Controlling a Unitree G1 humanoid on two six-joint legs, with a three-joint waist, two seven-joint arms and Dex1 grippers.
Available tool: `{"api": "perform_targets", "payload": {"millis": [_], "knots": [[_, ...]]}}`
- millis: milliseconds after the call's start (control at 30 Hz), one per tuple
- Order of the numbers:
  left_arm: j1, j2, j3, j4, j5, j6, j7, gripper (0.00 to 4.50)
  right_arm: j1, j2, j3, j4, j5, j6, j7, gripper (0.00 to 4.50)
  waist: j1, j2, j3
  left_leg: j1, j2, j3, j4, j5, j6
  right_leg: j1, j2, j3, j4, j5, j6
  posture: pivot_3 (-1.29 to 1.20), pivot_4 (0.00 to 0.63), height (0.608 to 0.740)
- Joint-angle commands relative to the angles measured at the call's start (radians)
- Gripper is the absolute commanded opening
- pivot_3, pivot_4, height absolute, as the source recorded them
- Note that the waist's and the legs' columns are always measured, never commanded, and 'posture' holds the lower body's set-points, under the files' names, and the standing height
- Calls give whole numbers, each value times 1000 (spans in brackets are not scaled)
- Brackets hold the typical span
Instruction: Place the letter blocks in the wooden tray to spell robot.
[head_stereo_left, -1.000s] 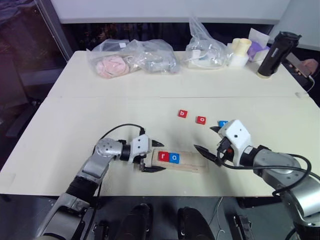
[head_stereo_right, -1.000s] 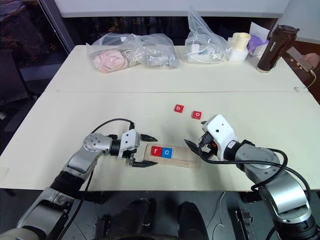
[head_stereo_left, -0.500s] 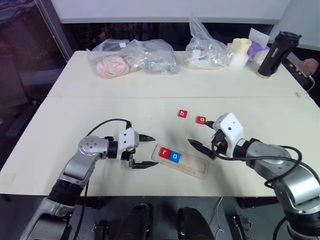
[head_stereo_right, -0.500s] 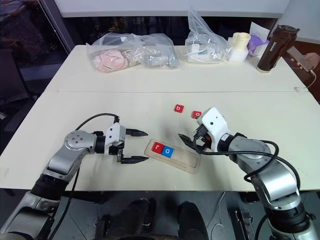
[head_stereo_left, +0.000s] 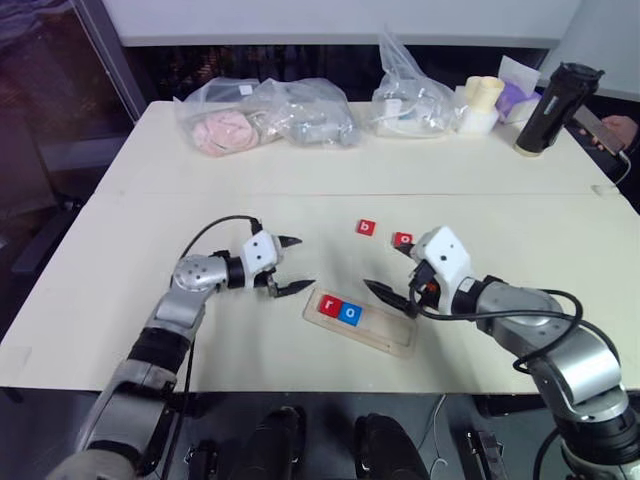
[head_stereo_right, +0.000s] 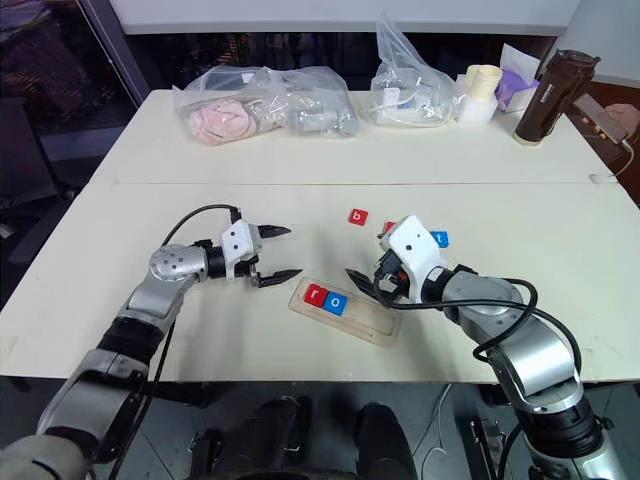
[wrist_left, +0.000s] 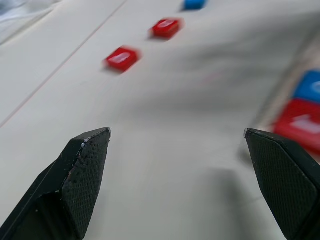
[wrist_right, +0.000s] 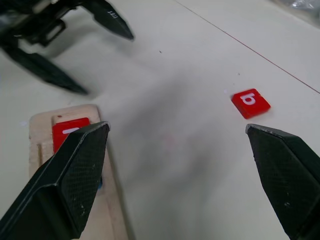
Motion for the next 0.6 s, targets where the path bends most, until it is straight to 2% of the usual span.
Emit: {"api": "perform_targets", "payload": {"millis": [33,200,367,500,600], "knots": [[-20,-8,17,23,-6,-54,-14,4477,-31,17,42,9,-58,-42,-26,4500,-1,0,0,0,0,0,0,0,0,0,0,0,0,0,0,0,150,738],[15,15,38,-33,-64,-38,-88,4477,-131,69,87,165,-187,-108,-110,4500,-8,0,0,0,0,0,0,0,0,-2,0,1,2,0,0,0,150,738],[61,53,52,-126,-111,31,-144,4477,-182,121,91,240,-238,-104,-149,4500,-3,0,0,0,0,0,0,0,0,-4,0,1,8,0,0,0,150,738],[163,156,59,-333,-192,171,-238,4477,-334,338,15,354,-192,94,-274,4500,-27,0,0,0,0,1,-1,1,-2,-7,0,3,13,0,-1,0,150,738],[195,177,68,-401,-208,215,-229,4477,-429,462,-43,431,-188,185,-359,4500,-28,0,0,0,1,1,-1,2,-3,-8,2,4,15,1,-3,0,150,738]]}}
